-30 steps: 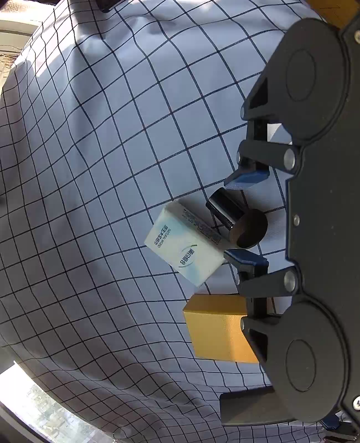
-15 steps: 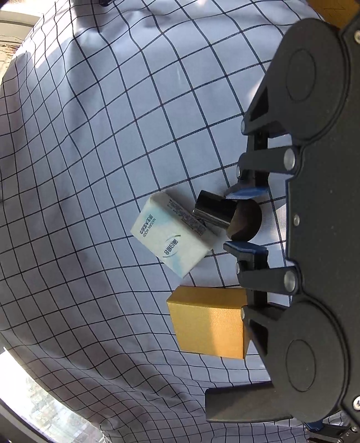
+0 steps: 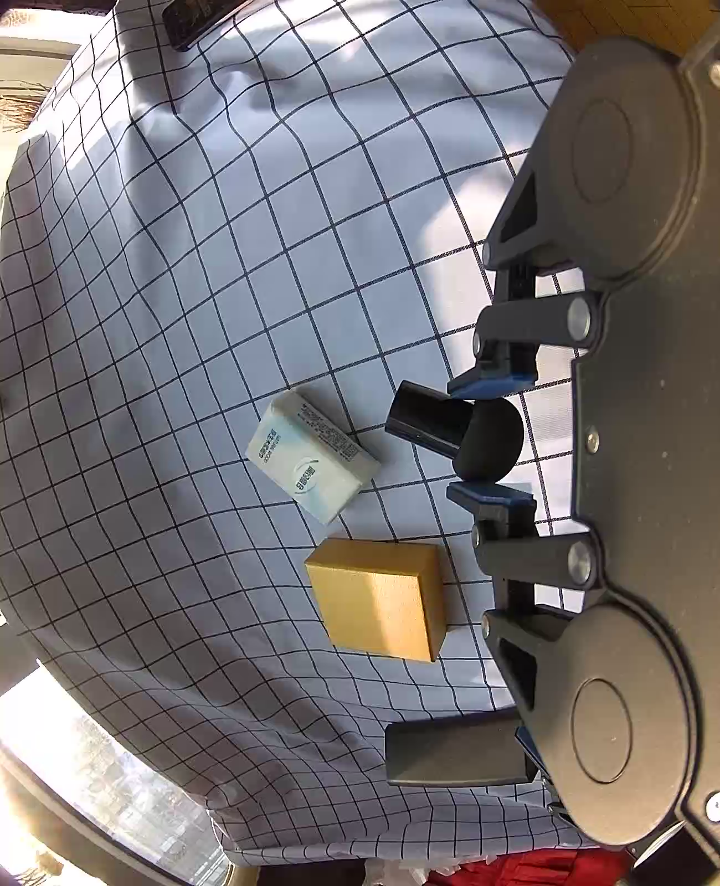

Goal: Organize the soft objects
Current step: 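Grasp the black round-headed brush with the right tool, then grasp the white tissue packet with the left tool while the right tool holds the black brush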

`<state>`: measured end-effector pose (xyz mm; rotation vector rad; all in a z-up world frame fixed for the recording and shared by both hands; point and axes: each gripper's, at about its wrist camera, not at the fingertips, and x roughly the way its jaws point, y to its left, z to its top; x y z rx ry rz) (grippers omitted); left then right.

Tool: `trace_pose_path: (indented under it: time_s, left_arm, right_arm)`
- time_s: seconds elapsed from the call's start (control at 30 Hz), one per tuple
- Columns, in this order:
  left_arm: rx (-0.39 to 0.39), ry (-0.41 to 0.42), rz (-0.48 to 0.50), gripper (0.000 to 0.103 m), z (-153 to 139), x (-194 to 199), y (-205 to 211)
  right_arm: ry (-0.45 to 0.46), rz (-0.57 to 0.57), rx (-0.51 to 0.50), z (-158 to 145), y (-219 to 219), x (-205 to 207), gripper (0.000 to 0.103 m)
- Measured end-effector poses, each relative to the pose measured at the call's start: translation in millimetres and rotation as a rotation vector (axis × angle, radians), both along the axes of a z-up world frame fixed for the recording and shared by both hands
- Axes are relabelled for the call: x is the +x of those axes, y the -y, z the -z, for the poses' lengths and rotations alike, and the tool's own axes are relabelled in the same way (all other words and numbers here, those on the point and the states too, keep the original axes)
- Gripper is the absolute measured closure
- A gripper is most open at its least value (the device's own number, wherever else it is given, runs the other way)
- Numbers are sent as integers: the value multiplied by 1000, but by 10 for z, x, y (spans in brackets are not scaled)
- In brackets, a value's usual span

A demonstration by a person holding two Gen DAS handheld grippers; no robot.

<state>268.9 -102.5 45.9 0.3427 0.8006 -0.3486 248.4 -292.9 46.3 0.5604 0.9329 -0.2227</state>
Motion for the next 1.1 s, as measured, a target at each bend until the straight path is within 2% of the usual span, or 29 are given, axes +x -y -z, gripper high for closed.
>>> trace_pose_path:
  time_s: [0.1,0.2,0.3,0.57,0.7,0.9,1.1]
  left_arm:
    - [35,21,0,6,-20,-28,99]
    - [21,4,-1,6,-64,-11,177]
    - [40,7,4,6,-125,39,328]
    - [41,47,20,5,-366,277,767]
    - [53,75,38,5,-393,441,1028]
    - [71,57,75,5,-241,680,1426]
    - [132,61,115,5,28,798,1741]
  right_arm:
    - [12,-40,0,-57,-65,-53,69]
    - [17,-65,8,-84,-95,-99,69]
    - [34,-66,20,-133,-62,-182,69]
    - [49,76,95,-144,434,-416,69]
    - [58,135,136,-132,644,-503,69]
    - [87,163,165,-183,773,-575,69]
    - [93,160,178,-194,804,-566,69]
